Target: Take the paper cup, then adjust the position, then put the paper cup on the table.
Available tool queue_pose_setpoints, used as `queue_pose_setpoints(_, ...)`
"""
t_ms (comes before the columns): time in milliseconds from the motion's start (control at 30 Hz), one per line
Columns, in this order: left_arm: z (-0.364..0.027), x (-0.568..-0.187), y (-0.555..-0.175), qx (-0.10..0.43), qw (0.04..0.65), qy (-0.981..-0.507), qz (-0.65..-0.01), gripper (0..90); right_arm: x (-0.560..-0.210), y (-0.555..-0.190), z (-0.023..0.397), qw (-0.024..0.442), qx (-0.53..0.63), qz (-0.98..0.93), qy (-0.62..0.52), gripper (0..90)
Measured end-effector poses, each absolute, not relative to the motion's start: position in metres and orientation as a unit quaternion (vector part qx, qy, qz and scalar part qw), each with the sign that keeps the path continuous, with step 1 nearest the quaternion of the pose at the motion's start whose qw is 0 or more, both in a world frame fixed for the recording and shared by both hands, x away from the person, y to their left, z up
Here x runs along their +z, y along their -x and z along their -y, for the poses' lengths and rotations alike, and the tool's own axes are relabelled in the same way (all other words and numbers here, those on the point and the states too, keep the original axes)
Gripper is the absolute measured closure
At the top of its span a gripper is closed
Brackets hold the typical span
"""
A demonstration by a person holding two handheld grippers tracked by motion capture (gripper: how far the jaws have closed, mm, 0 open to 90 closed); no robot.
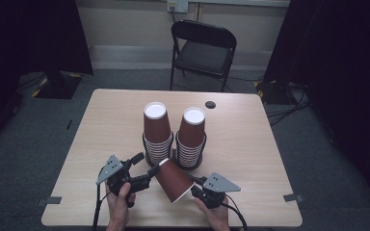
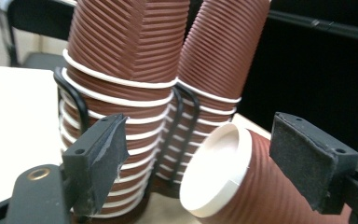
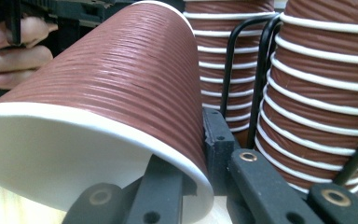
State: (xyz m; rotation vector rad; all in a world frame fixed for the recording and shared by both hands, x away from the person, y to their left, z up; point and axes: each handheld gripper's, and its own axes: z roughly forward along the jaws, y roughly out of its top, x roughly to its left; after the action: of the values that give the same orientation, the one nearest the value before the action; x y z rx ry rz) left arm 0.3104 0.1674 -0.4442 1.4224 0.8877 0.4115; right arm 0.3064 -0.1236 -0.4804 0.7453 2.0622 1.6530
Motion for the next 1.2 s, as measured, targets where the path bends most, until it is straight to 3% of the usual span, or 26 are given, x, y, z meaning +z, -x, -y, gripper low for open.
queue_pose_setpoints(400,-0.165,-0.448,-0.300,0.267,0.588,-0.688,-0.331,22.0,-0.479,-0.312,0.133,0.163,0.566,-0.755,-0.287,85.7)
queue_pose_setpoints(967,-0.155,-0.455,-0.294,0.276,0.540,-0.747,-0.272,22.5,-0.478,-0.318,0.143,0.119,0.538,-0.778,-0.303,85.6)
queue_pose_setpoints(1200,-0.149,-0.456,-0.292,0.281,0.505,-0.772,-0.265,18.8,-0.470,-0.324,0.145,0.094,0.521,-0.794,-0.299,85.6)
